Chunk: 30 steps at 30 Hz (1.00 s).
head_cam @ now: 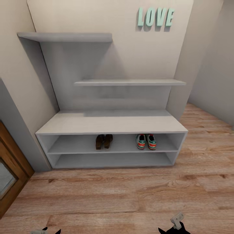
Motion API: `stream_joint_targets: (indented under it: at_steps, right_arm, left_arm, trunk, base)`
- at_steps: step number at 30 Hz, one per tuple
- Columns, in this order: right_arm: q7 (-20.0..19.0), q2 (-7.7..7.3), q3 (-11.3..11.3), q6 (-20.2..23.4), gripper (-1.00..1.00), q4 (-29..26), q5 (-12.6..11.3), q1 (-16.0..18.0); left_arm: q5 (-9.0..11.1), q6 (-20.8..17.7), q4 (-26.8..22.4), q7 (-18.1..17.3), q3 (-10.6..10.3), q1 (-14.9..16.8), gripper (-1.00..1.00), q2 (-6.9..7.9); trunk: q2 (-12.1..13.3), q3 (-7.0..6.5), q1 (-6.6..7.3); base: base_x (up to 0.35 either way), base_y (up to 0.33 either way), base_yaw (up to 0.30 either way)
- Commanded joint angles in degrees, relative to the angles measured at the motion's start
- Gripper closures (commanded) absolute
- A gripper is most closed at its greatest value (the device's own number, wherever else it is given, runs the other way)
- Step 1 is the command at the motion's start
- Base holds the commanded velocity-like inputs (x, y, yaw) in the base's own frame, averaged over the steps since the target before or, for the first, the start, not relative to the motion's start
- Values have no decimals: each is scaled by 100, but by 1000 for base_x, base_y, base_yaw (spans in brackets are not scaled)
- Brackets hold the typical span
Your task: Pick up the two gym shoes and the two sandals from the corridor floor and place them onto the hallstand (shoe rack) in the corridor, making sure they are on the rack and not on the floor. Arrange them so the two gym shoes are next to each other and the two sandals are next to each other.
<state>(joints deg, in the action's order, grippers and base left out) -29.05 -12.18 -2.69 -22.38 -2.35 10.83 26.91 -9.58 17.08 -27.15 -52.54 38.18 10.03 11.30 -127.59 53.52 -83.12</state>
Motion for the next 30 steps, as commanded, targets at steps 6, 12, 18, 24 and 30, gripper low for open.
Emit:
stream_joint_targets:
  at_steps: [6, 12, 18, 24, 30]
  right_arm:
    - [-6, 27, -30, -28, -100, 6, 56, -18]
    - [-9, 80, -30, -29, -100, 7, 59, -25]
    - [-2, 109, -30, -36, -100, 7, 68, -56]
    - [64, 210, -30, -37, -100, 13, 66, -153]
    - [259, 293, -30, -32, -100, 15, 68, -197]
  left_arm:
    - [-65, 31, -1, -28, 412, -30, -100, -8]
    - [-75, 32, 5, -28, 507, -36, -100, -28]
    - [-95, 32, 12, 49, 535, -41, -100, -85]
    - [-103, 38, 143, 323, 502, -42, -100, -102]
    - [-104, 38, 184, 348, 514, -40, -100, -102]
  trunk:
    - [240, -103, 133]
    - [481, -211, 265]
    - [721, -319, 397]
    - [962, -426, 529]
    - [1202, -534, 661]
  base:
    - [0, 0, -13]
    - [0, 0, -56]
    - [0, 0, -4]
    - [0, 0, 0]
    - [0, 0, 0]
